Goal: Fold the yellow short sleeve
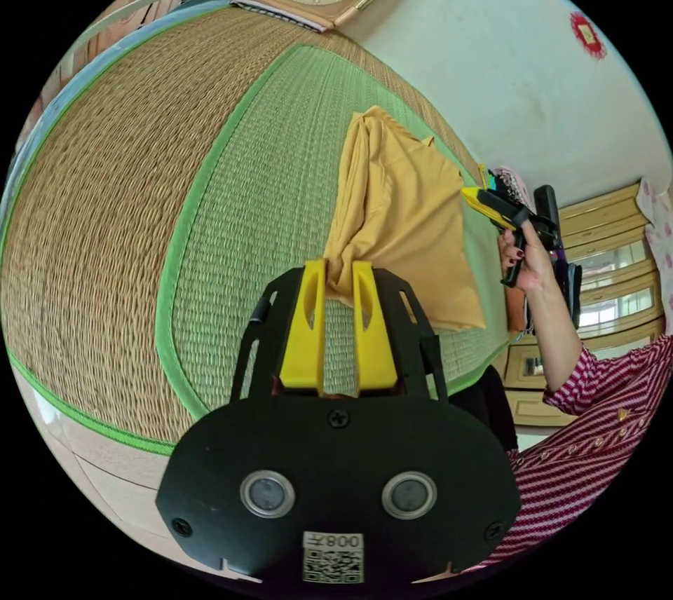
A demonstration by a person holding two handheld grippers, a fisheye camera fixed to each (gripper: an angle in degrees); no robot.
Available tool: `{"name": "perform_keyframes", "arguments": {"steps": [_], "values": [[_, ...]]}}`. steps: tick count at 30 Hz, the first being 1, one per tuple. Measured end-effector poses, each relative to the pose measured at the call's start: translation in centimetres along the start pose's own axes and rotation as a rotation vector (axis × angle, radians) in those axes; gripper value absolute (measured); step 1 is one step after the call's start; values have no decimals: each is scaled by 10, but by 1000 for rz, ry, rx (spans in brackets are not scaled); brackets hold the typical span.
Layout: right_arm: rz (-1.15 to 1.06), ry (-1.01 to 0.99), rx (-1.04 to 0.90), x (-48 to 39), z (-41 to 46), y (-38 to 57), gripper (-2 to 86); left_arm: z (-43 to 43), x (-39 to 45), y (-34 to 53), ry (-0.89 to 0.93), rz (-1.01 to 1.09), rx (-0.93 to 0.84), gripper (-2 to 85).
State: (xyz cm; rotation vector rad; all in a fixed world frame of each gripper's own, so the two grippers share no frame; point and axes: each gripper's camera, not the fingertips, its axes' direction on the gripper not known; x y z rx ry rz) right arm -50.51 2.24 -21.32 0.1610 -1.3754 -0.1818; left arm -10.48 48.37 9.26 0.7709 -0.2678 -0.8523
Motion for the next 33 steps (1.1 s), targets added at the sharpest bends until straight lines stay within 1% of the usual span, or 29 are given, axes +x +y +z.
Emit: {"name": "perform_keyframes", "arguments": {"steps": [2, 4, 9, 14, 19, 25, 29, 33], "values": [[80, 14, 14, 32, -11, 23, 7, -4, 4, -2, -10, 16, -14, 44], [160, -18, 15, 63, -12, 44, 4, -10, 4, -1, -11, 4, -3, 34], [202, -73, 21, 83, 2, 56, 2, -38, 4, 5, -92, -35, 26, 22], [137, -165, -58, 65, 45, 41, 1, -77, -1, 17, -214, -103, 49, 20], [32, -230, -204, 24, 110, 2, 1, -113, -10, 36, -288, -217, 64, 23], [-60, -252, -318, -12, 153, -30, 3, -140, -4, 54, -308, -313, 65, 43], [-85, -286, -294, -6, 133, -26, 5, -161, 17, 53, -341, -312, 114, 61], [-61, -281, -195, 39, 68, -7, 12, -182, 44, 41, -364, -254, 197, 64]]}}
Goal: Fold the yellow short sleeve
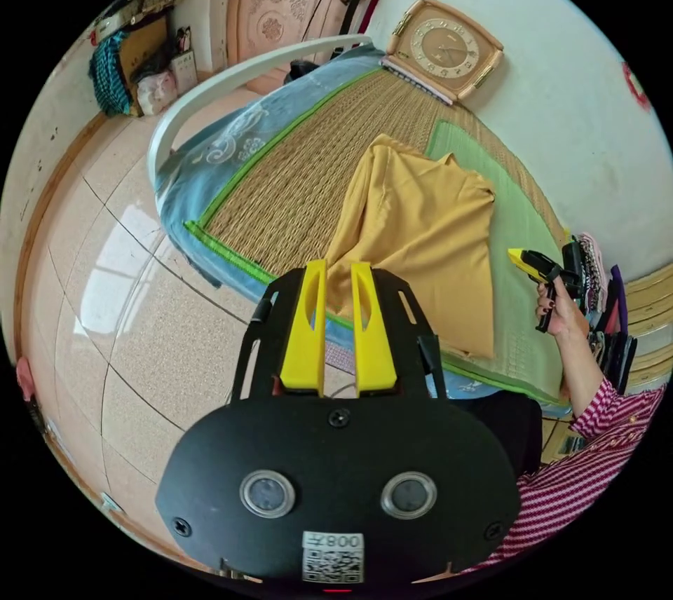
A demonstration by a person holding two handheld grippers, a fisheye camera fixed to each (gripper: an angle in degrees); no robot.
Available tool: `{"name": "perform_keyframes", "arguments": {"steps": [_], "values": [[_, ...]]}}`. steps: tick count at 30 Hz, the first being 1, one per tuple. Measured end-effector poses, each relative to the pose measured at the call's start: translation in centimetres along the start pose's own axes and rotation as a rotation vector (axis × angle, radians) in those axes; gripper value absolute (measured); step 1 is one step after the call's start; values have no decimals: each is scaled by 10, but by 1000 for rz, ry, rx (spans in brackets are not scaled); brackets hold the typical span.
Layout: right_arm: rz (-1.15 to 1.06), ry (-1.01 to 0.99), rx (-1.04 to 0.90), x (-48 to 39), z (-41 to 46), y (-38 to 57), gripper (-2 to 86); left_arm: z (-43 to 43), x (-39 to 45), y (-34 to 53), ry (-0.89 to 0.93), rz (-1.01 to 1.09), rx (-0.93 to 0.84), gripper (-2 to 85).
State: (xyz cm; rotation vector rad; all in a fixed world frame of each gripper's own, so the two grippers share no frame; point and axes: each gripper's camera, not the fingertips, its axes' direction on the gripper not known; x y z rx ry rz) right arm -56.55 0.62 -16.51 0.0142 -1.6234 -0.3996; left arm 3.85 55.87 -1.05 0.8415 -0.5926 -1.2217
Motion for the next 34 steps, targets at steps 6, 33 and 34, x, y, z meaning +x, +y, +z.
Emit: {"name": "perform_keyframes", "arguments": {"steps": [6, 33, 34], "values": [[73, 190, 280, 55, -183, 61, 25, -2, 63, -43, 331, 195, 29, 57], [441, 1242, 539, 155, -710, -18, 34, 92, 381, -157, 859, 467, -589, 3], [438, 1237, 552, 156, -715, -17, 27, 93, 384, -158, 869, 459, -598, 2]]}}
